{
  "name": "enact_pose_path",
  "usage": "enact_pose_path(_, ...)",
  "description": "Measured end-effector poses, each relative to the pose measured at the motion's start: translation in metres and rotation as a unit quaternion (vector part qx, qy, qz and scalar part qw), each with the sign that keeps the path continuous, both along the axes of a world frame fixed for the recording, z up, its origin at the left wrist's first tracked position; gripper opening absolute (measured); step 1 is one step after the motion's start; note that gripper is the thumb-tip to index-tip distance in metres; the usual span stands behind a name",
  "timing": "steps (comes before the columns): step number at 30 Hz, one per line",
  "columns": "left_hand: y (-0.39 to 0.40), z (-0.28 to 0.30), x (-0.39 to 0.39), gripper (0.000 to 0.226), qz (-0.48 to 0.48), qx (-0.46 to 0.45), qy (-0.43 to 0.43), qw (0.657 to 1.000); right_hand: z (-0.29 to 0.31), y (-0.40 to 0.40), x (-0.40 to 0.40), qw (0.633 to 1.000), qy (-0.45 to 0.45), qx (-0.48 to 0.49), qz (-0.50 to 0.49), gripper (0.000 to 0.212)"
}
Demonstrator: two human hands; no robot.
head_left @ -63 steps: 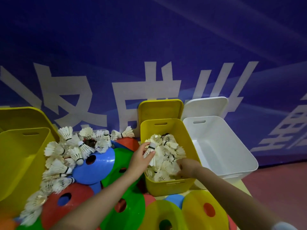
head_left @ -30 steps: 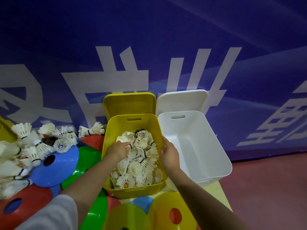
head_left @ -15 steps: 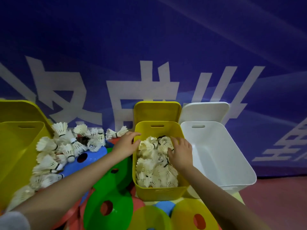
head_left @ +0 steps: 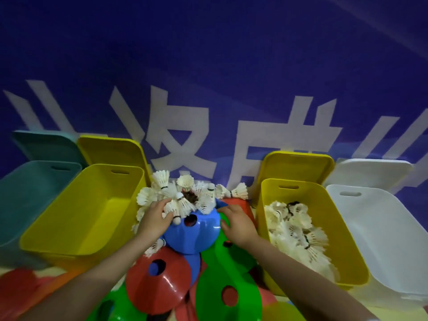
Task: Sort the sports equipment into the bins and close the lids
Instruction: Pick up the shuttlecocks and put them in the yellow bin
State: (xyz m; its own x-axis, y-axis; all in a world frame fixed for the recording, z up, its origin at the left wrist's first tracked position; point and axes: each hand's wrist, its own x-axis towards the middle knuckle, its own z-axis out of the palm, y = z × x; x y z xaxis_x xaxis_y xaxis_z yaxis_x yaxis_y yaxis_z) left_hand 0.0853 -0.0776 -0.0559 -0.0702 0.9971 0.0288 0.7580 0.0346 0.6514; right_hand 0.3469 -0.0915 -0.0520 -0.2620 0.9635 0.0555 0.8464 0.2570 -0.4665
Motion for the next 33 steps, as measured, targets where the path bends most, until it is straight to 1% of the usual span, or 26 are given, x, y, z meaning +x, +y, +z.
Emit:
enact_pose_path(1,0.002,-0.003,-0.016,0.046,-0.003,-0.014,0.035,0.999,-0.003,0.008,-0.010,1.000,-0.011,-0.005,-0.008,0.048)
enact_pose_path(4,0.006,-0.014,-0.056,0.053,-0.043,-0.070,0.139,0.987,-0.011,0.033,-0.039,0.997,-0.072,0.019,-0.001,0.054)
enact_pose_path(5,0.008,-0.019,-0.065,0.057,-0.052,-0.088,0.158,0.982,-0.013,0.042,-0.049,0.996,-0.088,0.034,0.005,0.056)
enact_pose_path(6,0.010,-0.023,-0.070,0.061,-0.054,-0.105,0.157,0.981,-0.013,0.051,-0.059,0.994,-0.100,0.048,0.010,0.058)
enact_pose_path(8,0.014,-0.031,-0.073,0.066,-0.041,-0.116,0.119,0.985,-0.015,0.068,-0.077,0.991,-0.123,0.053,0.009,0.061)
enact_pose_path(9,0.015,-0.034,-0.072,0.067,-0.033,-0.111,0.105,0.988,-0.017,0.075,-0.085,0.990,-0.138,0.041,0.000,0.062)
enact_pose_path(11,0.016,-0.038,-0.067,0.068,-0.024,-0.090,0.104,0.990,-0.023,0.088,-0.095,0.983,-0.184,-0.008,-0.024,0.063)
enact_pose_path(13,0.015,-0.042,-0.064,0.070,-0.026,-0.078,0.110,0.991,-0.026,0.096,-0.098,0.969,-0.238,-0.057,-0.037,0.058)
enact_pose_path(15,0.014,-0.046,-0.063,0.069,-0.046,-0.081,0.127,0.987,-0.029,0.098,-0.097,0.963,-0.255,-0.071,-0.043,0.050)
enact_pose_path(17,0.012,-0.049,-0.063,0.068,-0.069,-0.082,0.153,0.982,-0.031,0.097,-0.093,0.965,-0.241,-0.086,-0.055,0.044)
enact_pose_path(19,0.008,-0.050,-0.061,0.068,-0.089,-0.071,0.178,0.977,-0.031,0.095,-0.087,0.971,-0.201,-0.107,-0.078,0.041)
enact_pose_path(21,0.004,-0.052,-0.061,0.071,-0.118,-0.050,0.211,0.969,-0.029,0.092,-0.082,0.974,-0.157,-0.123,-0.103,0.044)
enact_pose_path(23,0.002,-0.052,-0.062,0.071,-0.164,-0.013,0.244,0.956,-0.025,0.087,-0.077,0.977,-0.105,-0.132,-0.131,0.049)
enact_pose_path(25,0.005,-0.048,-0.063,0.071,-0.230,0.023,0.274,0.934,-0.021,0.080,-0.071,0.977,-0.063,-0.136,-0.152,0.047)
enact_pose_path(27,0.010,-0.043,-0.063,0.066,-0.285,0.008,0.319,0.904,-0.018,0.071,-0.065,0.978,-0.040,-0.133,-0.156,0.039)
enact_pose_path(29,0.016,-0.037,-0.061,0.064,-0.300,-0.048,0.364,0.880,-0.015,0.062,-0.059,0.978,-0.016,-0.126,-0.165,0.035)
enact_pose_path(31,0.021,-0.035,-0.058,0.063,-0.294,-0.077,0.376,0.875,-0.013,0.051,-0.054,0.976,0.013,-0.118,-0.180,0.041)
enact_pose_path(33,0.025,-0.033,-0.056,0.058,-0.300,-0.067,0.382,0.872,-0.009,0.040,-0.049,0.975,0.037,-0.109,-0.188,0.045)
